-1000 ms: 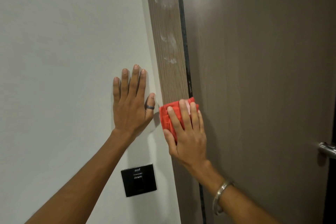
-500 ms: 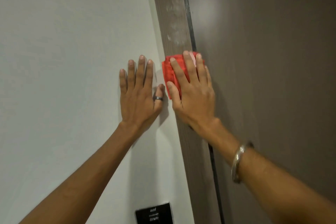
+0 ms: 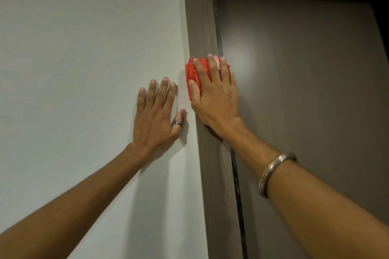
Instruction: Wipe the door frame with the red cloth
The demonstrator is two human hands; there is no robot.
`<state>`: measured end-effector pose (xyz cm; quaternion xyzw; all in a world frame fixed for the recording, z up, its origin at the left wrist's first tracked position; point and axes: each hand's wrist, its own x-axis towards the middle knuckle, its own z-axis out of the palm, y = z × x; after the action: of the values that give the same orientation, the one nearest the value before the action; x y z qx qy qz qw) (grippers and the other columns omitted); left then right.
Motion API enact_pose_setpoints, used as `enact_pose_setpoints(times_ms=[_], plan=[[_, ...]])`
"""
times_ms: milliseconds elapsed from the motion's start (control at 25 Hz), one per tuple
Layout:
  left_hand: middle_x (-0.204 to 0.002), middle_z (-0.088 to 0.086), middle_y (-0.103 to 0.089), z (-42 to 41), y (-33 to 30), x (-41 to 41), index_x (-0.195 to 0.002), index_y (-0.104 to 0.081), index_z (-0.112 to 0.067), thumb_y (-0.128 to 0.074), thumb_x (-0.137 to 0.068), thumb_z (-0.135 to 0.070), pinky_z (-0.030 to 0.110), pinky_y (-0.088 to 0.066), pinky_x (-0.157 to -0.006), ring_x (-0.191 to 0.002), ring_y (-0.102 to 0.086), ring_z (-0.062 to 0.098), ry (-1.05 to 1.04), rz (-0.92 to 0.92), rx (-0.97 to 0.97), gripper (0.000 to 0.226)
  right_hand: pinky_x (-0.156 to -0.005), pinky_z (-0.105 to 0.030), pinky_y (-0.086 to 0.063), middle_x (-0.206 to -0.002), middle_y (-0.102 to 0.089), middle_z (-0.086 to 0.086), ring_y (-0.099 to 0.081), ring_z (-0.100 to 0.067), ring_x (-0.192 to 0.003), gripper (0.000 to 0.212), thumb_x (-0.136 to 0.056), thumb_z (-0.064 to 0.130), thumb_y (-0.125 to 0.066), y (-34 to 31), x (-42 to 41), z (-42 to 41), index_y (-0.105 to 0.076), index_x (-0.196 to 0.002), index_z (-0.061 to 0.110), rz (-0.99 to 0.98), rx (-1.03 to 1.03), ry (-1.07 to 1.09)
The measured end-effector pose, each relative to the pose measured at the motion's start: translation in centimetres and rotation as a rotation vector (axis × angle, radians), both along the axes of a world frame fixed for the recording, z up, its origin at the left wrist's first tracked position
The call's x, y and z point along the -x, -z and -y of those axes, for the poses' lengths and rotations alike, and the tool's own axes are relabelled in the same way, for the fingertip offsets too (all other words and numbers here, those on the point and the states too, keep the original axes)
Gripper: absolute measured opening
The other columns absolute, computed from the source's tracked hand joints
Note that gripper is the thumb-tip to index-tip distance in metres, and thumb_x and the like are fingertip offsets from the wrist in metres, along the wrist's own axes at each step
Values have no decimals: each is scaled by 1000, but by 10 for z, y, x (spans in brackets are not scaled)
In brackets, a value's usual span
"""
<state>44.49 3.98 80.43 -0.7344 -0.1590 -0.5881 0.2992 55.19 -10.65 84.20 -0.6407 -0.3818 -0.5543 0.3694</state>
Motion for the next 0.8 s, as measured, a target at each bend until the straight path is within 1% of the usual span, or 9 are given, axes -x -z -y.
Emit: enact_pose_setpoints(times_ms=[80, 120, 200, 280, 440, 600, 680, 800], plan=[[-177, 5, 7, -1, -10, 3, -168, -2, -18, -21, -104, -59, 51, 3, -134, -163, 11, 25, 9, 0, 14, 79, -132, -55, -13, -174, -17, -7, -11, -35, -162, 64, -106, 52, -31, 16, 6, -7, -18, -165, 32, -32, -71, 7], [-177, 5, 7, 0, -15, 6, -168, -1, -18, -20, -103, -59, 50, 4, -134, -163, 12, 25, 7, -6, 12, 79, -131, -55, -15, -173, -19, -8, -14, -36, -162, 64, -105, 52, -31, 29, 7, -8, -19, -165, 31, -26, -97, 23], [-177, 4, 10, 0, -30, 9, -168, 1, -18, -19, -103, -59, 49, 6, -134, -163, 14, 24, -8, -12, 21, 79, -128, -56, -20, -172, -23, -8, -18, -39, -160, 64, -104, 53, -32, 37, 5, -8, -23, -164, 31, -21, -83, 32], [-176, 4, 12, 1, -50, 10, -168, 3, -19, -17, -102, -58, 49, 6, -134, -162, 16, 23, 10, -18, 32, 79, -127, -57, -22, -172, -24, -8, -19, -40, -160, 63, -105, 54, -33, 15, 0, -6, -23, -164, 31, -7, -47, 33], [-177, 4, 10, 5, -89, 0, -168, 1, -19, -16, -102, -58, 46, 9, -133, -162, 15, 23, 32, 25, 22, 79, -128, -57, -20, -173, -20, -7, -14, -40, -161, 62, -107, 54, -29, -67, -6, -7, -21, -164, 32, 27, -46, 19], [-177, 4, 4, 1, -99, -9, -168, -4, -18, -18, -101, -57, 44, 8, -134, -163, 12, 23, 44, 119, 16, 79, -125, -59, -26, -171, -24, -8, -18, -40, -160, 61, -106, 54, -29, -130, -12, -12, -26, -162, 31, 81, -95, -1], [-177, 4, 2, 0, -97, -9, -168, -7, -18, -21, -101, -56, 44, 6, -134, -163, 11, 23, 42, 141, 7, 79, -123, -59, -29, -170, -27, -9, -22, -39, -158, 61, -105, 54, -31, -146, -12, -12, -28, -161, 31, 85, -114, 2], [-177, 4, 3, 4, -94, -8, -168, -8, -19, -21, -101, -57, 45, 7, -134, -163, 12, 25, 28, 144, 25, 79, -121, -57, -32, -167, -32, -9, -32, -39, -153, 61, -103, 56, -34, -155, -10, -11, -32, -159, 31, 90, -126, 30]])
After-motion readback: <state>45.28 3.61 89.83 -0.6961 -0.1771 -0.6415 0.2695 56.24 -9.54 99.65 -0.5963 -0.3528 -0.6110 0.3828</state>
